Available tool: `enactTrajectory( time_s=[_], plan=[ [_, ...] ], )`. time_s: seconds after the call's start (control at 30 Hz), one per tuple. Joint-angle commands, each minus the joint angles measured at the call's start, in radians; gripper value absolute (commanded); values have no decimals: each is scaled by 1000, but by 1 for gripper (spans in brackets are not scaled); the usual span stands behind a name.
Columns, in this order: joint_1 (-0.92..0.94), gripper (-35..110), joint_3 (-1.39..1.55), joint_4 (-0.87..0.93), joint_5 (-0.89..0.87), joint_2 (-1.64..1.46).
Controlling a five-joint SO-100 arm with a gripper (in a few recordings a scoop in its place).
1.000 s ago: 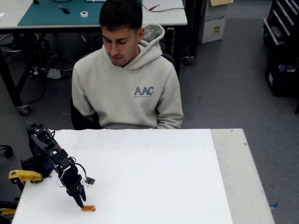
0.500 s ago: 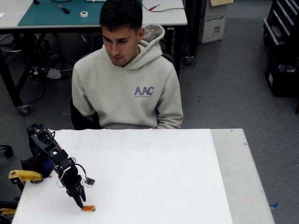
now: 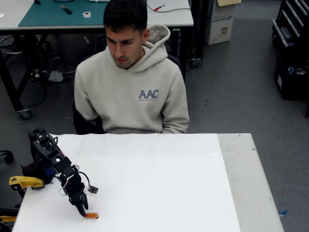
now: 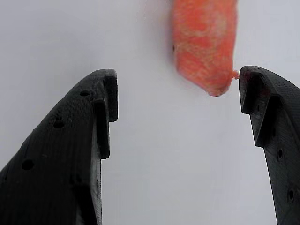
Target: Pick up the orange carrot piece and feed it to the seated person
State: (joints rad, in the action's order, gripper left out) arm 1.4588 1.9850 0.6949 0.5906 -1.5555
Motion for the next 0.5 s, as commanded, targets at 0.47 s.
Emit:
enactTrajectory(
  time_s=[0.47],
  plan=[
    [26,20,-91,-2,8,12]
  ],
)
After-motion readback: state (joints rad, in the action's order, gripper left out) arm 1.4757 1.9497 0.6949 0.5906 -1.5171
